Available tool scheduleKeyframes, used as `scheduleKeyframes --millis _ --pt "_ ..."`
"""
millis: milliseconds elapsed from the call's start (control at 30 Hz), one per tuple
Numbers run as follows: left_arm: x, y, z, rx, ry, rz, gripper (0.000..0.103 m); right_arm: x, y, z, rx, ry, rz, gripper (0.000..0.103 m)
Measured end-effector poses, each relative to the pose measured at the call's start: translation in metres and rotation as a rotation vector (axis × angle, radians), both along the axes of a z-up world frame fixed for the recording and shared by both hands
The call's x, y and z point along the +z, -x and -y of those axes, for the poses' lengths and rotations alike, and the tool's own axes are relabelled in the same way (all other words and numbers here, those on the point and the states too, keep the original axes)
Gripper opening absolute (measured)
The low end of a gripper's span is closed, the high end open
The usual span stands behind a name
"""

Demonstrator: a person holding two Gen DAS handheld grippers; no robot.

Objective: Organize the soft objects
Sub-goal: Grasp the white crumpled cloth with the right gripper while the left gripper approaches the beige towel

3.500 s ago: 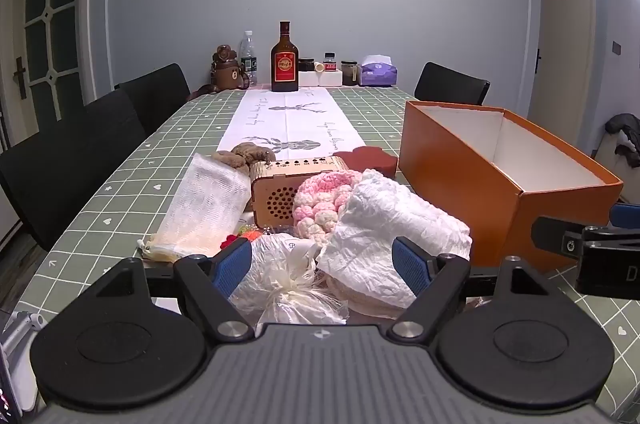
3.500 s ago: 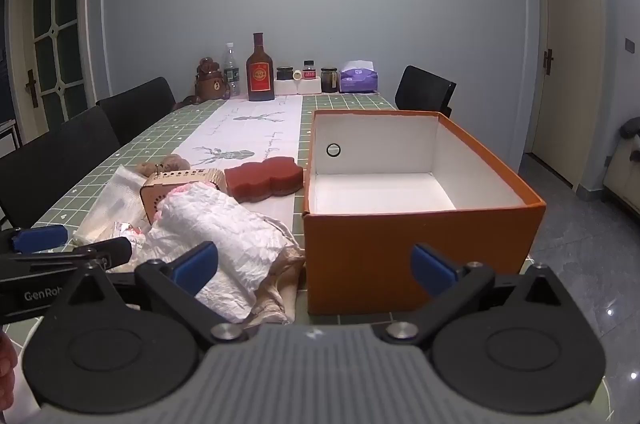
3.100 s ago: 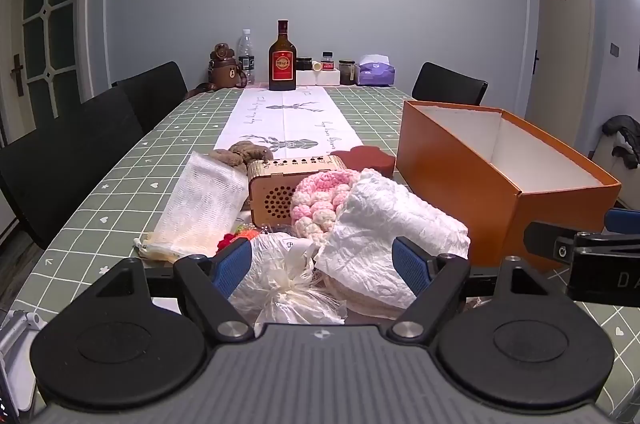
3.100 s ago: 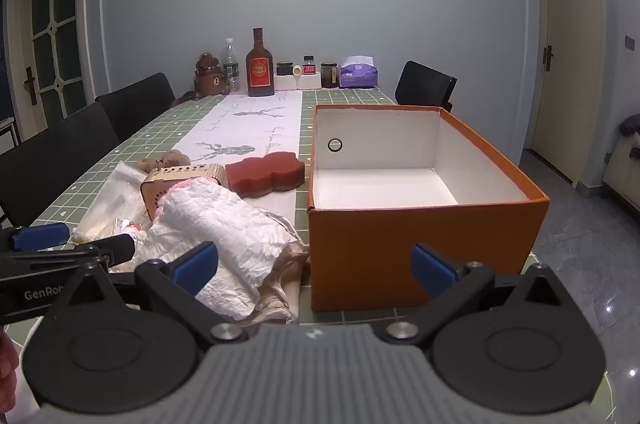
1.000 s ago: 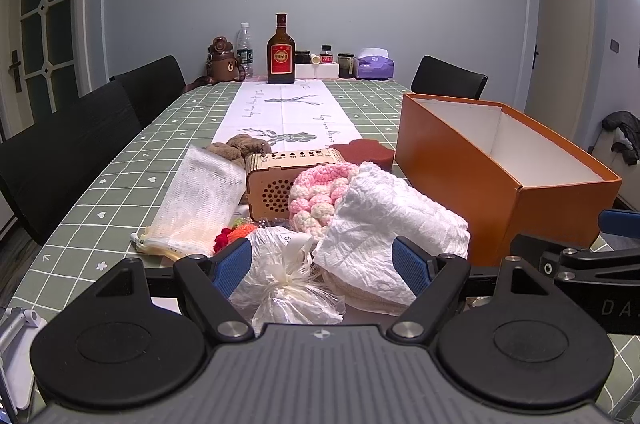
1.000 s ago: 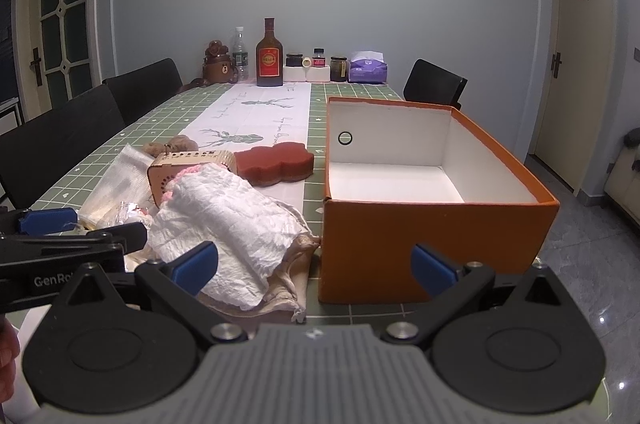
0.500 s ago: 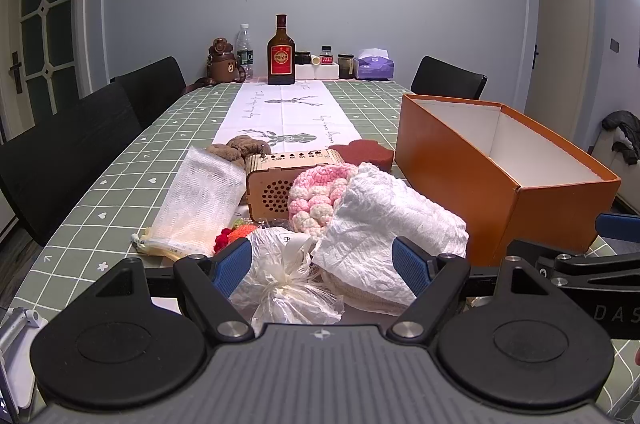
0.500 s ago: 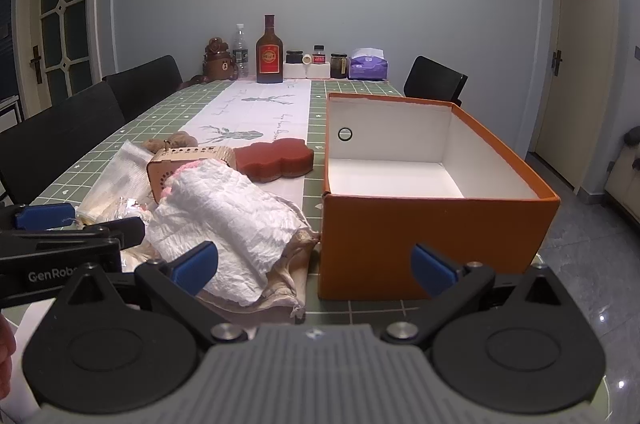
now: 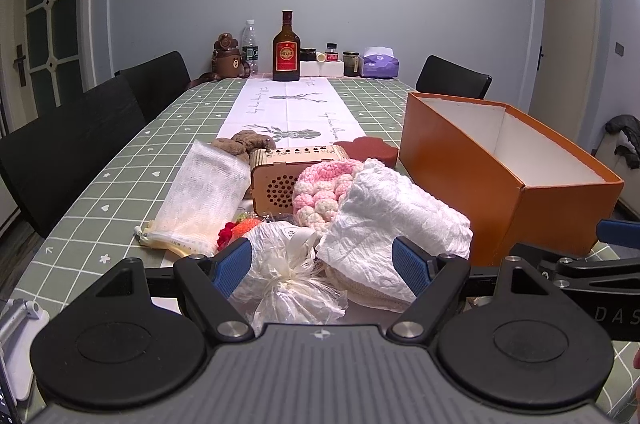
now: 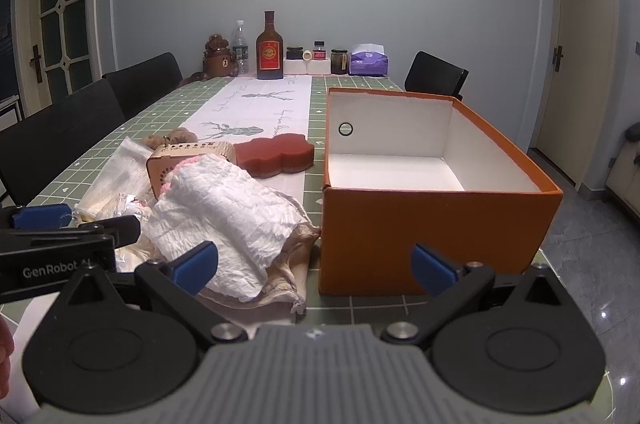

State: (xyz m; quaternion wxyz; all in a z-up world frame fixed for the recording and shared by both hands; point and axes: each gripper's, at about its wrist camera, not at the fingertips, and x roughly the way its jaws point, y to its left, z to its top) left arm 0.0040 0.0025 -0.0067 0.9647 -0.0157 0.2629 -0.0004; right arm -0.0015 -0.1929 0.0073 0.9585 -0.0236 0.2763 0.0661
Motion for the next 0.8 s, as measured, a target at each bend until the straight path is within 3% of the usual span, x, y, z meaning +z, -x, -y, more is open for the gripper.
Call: scheduleKeyframes --millis 133,267,467,567,800 --pt "-0.002 0.002 -0.002 -0.027 -0.016 0.005 0.088 -0.004 0.0 0.0 0.014 -0.006 -0.003 0.1" --pt "-0.008 0.001 -0.004 -0.046 -0.034 -0.048 0.086 -0.008 -0.001 -0.005 0.064 0.011 -0.014 0.1" --pt "-0.016 0.001 -0.021 -0.047 0.015 -0.099 0.074 -0.014 -0.006 -0.024 0.204 0.068 -0.004 0.098" --pt "-0.017 -0.001 -0.028 -0.029 0.004 -0.103 0.073 -0.016 -0.01 -0.038 0.277 0.108 0.024 0.093" --pt "-0.023 -0.01 -0.041 -0.008 0.01 -0.121 0.07 -0.027 -0.038 -0.061 0.365 0.172 0.056 0.093"
